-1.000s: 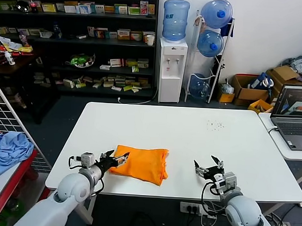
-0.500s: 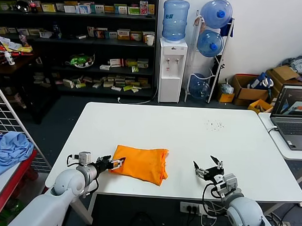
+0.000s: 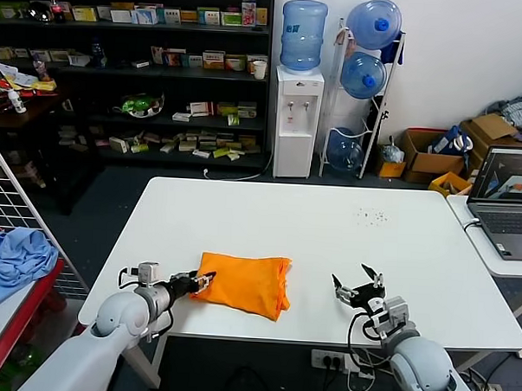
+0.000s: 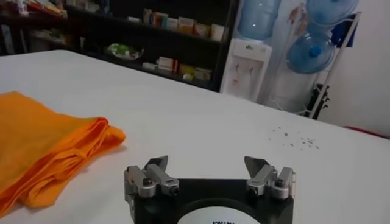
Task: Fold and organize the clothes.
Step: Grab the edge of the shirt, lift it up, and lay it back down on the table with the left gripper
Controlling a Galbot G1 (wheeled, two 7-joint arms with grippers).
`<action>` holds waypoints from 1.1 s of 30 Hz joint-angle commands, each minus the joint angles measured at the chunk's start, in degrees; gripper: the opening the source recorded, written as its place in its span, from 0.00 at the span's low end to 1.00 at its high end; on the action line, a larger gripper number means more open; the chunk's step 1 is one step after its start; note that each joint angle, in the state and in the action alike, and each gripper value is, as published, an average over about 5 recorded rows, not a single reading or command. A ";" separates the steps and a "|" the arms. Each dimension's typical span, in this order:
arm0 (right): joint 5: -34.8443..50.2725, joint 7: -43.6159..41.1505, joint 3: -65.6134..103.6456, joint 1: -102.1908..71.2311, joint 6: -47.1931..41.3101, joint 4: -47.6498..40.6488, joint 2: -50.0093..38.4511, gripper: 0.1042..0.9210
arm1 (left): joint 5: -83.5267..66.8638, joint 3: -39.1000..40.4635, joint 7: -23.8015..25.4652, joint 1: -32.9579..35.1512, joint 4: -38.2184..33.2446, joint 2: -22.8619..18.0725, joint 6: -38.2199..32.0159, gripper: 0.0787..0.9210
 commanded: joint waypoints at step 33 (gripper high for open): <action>-1.53 6.97 -1.91 2.12 -0.67 1.26 3.38 0.88 | 23.82 -7.13 -8.07 0.89 3.75 23.65 -6.48 0.09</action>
